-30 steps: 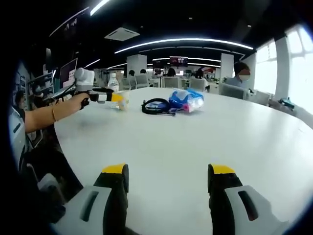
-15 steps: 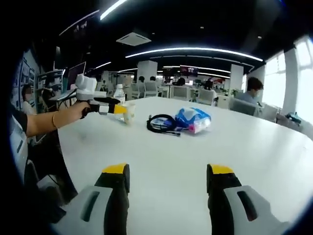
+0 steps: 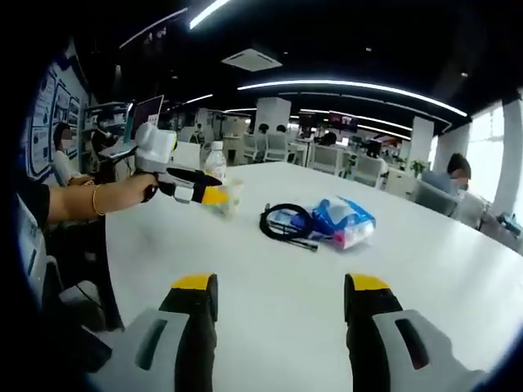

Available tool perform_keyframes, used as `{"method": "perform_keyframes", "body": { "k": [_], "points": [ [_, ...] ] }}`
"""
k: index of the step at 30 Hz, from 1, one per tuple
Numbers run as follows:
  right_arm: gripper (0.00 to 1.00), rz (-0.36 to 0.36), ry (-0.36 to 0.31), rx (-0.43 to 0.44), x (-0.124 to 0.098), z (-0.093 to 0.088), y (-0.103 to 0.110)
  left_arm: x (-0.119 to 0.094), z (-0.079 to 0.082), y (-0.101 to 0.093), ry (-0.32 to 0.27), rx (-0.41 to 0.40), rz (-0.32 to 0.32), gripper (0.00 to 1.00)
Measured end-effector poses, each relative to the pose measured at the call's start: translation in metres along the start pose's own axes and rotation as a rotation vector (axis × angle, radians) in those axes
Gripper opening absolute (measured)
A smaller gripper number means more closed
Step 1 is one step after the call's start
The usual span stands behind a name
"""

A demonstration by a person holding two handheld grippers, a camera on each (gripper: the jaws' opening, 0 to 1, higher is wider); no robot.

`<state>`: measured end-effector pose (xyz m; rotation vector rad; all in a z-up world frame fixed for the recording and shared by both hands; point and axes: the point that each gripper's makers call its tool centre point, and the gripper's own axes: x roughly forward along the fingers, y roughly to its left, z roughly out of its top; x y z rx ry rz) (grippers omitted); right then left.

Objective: Arrange the tabletop items into an orderly group along one side of the table until the central work area is clear of visible clutter.

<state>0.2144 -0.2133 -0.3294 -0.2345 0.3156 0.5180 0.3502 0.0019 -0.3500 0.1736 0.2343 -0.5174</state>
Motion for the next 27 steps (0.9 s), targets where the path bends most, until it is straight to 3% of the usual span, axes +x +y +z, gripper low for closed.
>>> {"method": "perform_keyframes", "body": {
  "k": [8, 11, 12, 17, 22, 27],
  "points": [
    [0.59, 0.082, -0.038, 0.038, 0.025, 0.027, -0.001, 0.006, 0.005, -0.007, -0.006, -0.014, -0.015, 0.39],
    [0.58, 0.084, -0.039, 0.04, 0.026, 0.028, -0.001, 0.006, 0.004, -0.007, -0.004, -0.006, -0.013, 0.36],
    [0.58, 0.096, -0.055, 0.04, 0.037, 0.033, -0.006, 0.009, 0.002, -0.008, 0.011, -0.004, -0.008, 0.35],
    [0.57, 0.102, -0.046, 0.071, 0.056, 0.033, -0.013, 0.014, 0.0, -0.009, 0.024, -0.034, 0.0, 0.33],
    [0.55, 0.088, -0.029, 0.111, 0.076, 0.03, -0.02, 0.021, 0.002, -0.017, 0.014, -0.089, -0.032, 0.33],
    [0.52, 0.071, 0.022, 0.064, 0.094, 0.018, -0.02, 0.026, -0.003, -0.015, 0.03, -0.089, -0.013, 0.33]
  ]
}}
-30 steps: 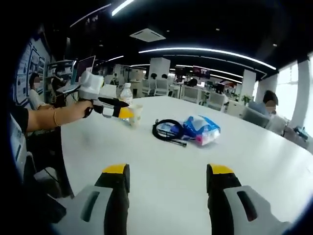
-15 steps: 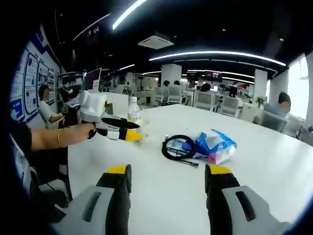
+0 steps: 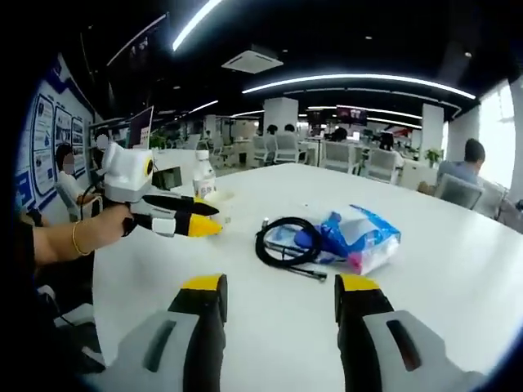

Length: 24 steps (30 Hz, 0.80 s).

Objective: Arrange the tabletop items into an orderly group along one side of the table until the central work area is clear of visible clutter.

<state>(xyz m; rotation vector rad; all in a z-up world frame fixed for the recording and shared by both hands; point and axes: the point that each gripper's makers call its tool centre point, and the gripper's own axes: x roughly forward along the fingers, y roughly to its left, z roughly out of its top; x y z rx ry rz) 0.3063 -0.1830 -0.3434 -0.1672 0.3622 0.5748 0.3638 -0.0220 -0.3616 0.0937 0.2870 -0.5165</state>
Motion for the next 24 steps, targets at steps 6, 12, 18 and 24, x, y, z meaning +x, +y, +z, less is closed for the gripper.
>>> {"method": "perform_keyframes", "body": {
  "k": [6, 12, 18, 24],
  "points": [
    [0.5, 0.041, -0.024, 0.071, 0.018, 0.003, 0.003, 0.007, -0.004, -0.001, 0.01, -0.063, -0.021, 0.33],
    [0.51, 0.034, -0.052, 0.108, 0.033, 0.018, -0.001, 0.01, 0.001, 0.0, -0.01, -0.017, 0.006, 0.33],
    [0.51, -0.011, -0.033, 0.082, 0.049, 0.018, -0.012, 0.016, 0.003, -0.007, 0.008, 0.106, 0.008, 0.33],
    [0.5, -0.026, -0.003, 0.075, 0.065, 0.013, -0.018, 0.023, 0.0, -0.008, 0.022, 0.111, 0.018, 0.33]
  ]
}}
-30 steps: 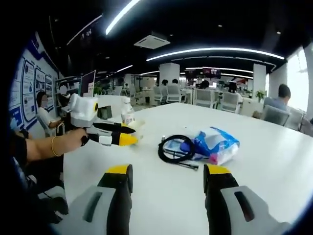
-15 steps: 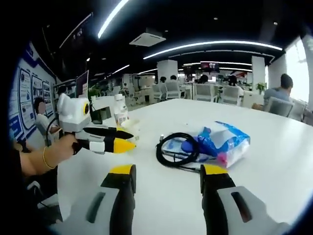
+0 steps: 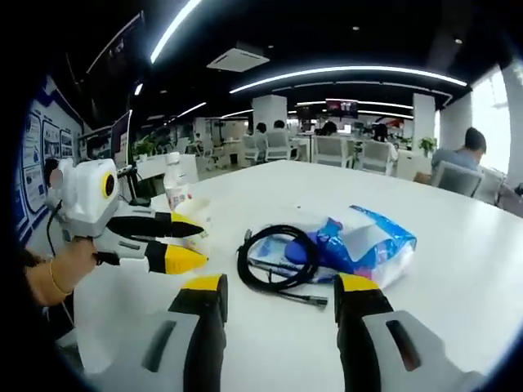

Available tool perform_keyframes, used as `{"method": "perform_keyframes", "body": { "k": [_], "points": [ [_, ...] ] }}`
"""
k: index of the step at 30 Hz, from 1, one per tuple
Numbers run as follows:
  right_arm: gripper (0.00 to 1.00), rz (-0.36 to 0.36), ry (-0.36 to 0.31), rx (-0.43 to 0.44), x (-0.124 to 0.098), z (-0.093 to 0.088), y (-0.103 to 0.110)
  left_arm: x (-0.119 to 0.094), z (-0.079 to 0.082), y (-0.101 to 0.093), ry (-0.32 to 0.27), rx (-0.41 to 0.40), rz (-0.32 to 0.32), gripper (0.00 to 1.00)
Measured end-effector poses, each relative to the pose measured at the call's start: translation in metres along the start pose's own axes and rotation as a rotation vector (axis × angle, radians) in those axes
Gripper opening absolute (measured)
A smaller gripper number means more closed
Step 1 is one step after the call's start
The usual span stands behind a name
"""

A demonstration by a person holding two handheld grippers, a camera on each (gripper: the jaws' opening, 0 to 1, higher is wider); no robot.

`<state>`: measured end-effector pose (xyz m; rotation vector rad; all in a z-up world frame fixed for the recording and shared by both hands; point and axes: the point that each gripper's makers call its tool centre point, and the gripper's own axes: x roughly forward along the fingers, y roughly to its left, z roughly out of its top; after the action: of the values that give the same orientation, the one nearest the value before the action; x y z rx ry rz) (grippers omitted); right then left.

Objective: Arrange the tabletop items into an orderly group along one side of the table until the central work area is clear of visible clutter.

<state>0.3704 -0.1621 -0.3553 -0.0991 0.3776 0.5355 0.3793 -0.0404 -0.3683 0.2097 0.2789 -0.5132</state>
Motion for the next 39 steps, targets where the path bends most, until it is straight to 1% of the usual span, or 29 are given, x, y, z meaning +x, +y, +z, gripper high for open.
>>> {"method": "perform_keyframes", "body": {
  "k": [2, 5, 11, 13, 14, 16, 17, 20, 21, 22, 23, 24, 25, 26, 27, 28, 30, 31, 32, 34, 36, 39],
  "points": [
    [0.48, -0.006, -0.007, 0.005, 0.007, 0.001, -0.002, 0.002, 0.003, 0.003, -0.016, -0.038, -0.001, 0.33],
    [0.48, 0.007, 0.013, -0.001, 0.015, 0.001, -0.004, 0.005, 0.002, 0.007, 0.009, -0.055, 0.002, 0.34],
    [0.5, 0.031, 0.034, 0.014, 0.026, 0.005, -0.006, 0.009, -0.001, 0.012, 0.026, -0.067, 0.021, 0.33],
    [0.5, 0.031, 0.071, -0.028, 0.032, 0.005, -0.006, 0.01, -0.001, 0.01, 0.033, -0.077, 0.013, 0.33],
    [0.5, 0.032, 0.077, -0.033, 0.035, 0.007, -0.006, 0.01, 0.001, 0.009, 0.032, -0.09, 0.011, 0.33],
    [0.5, 0.041, 0.082, -0.028, 0.039, 0.008, -0.005, 0.012, 0.0, 0.009, 0.065, -0.097, 0.013, 0.3],
    [0.5, 0.049, 0.081, -0.021, 0.041, 0.008, -0.005, 0.014, 0.0, 0.009, 0.07, -0.095, 0.018, 0.3],
    [0.49, 0.054, 0.096, 0.01, 0.048, 0.005, -0.006, 0.018, -0.001, 0.01, 0.087, -0.09, 0.045, 0.3],
    [0.49, 0.041, 0.101, 0.028, 0.049, 0.003, -0.008, 0.018, 0.0, 0.013, 0.078, -0.089, 0.063, 0.3],
    [0.49, 0.039, 0.098, 0.028, 0.051, 0.003, -0.009, 0.019, 0.001, 0.014, 0.073, -0.09, 0.071, 0.3],
    [0.49, 0.037, 0.095, 0.03, 0.054, 0.004, -0.011, 0.021, 0.001, 0.015, 0.077, -0.091, 0.078, 0.3],
    [0.49, 0.037, 0.096, 0.04, 0.057, 0.003, -0.012, 0.022, -0.001, 0.017, 0.095, -0.08, 0.089, 0.3],
    [0.49, 0.039, 0.102, 0.055, 0.062, 0.0, -0.013, 0.024, -0.002, 0.019, 0.097, -0.074, 0.101, 0.3],
    [0.49, 0.04, 0.11, 0.06, 0.066, -0.004, -0.013, 0.029, -0.001, 0.025, 0.103, -0.039, 0.113, 0.3],
    [0.48, 0.04, 0.119, 0.064, 0.07, -0.01, -0.012, 0.031, -0.002, 0.025, 0.113, -0.006, 0.11, 0.3],
    [0.48, 0.04, 0.126, 0.068, 0.072, -0.013, -0.012, 0.034, -0.007, 0.024, 0.124, -0.003, 0.123, 0.3],
    [0.48, 0.036, 0.142, 0.073, 0.079, -0.021, -0.012, 0.037, -0.01, 0.023, 0.127, -0.004, 0.116, 0.3],
    [0.48, 0.032, 0.145, 0.073, 0.083, -0.022, -0.014, 0.039, -0.012, 0.021, 0.133, -0.02, 0.109, 0.3],
    [0.48, 0.029, 0.146, 0.074, 0.085, -0.023, -0.015, 0.042, -0.014, 0.02, 0.136, -0.058, 0.097, 0.3],
    [0.48, 0.018, 0.142, 0.085, 0.086, -0.026, -0.015, 0.045, -0.015, 0.022, 0.138, -0.082, 0.098, 0.3],
    [0.47, 0.01, 0.128, 0.095, 0.089, -0.024, -0.019, 0.047, -0.015, 0.023, 0.139, -0.085, 0.098, 0.3],
    [0.46, -0.008, 0.125, 0.107, 0.091, -0.024, -0.023, 0.05, -0.02, 0.025, 0.17, -0.049, 0.103, 0.3]
  ]
}}
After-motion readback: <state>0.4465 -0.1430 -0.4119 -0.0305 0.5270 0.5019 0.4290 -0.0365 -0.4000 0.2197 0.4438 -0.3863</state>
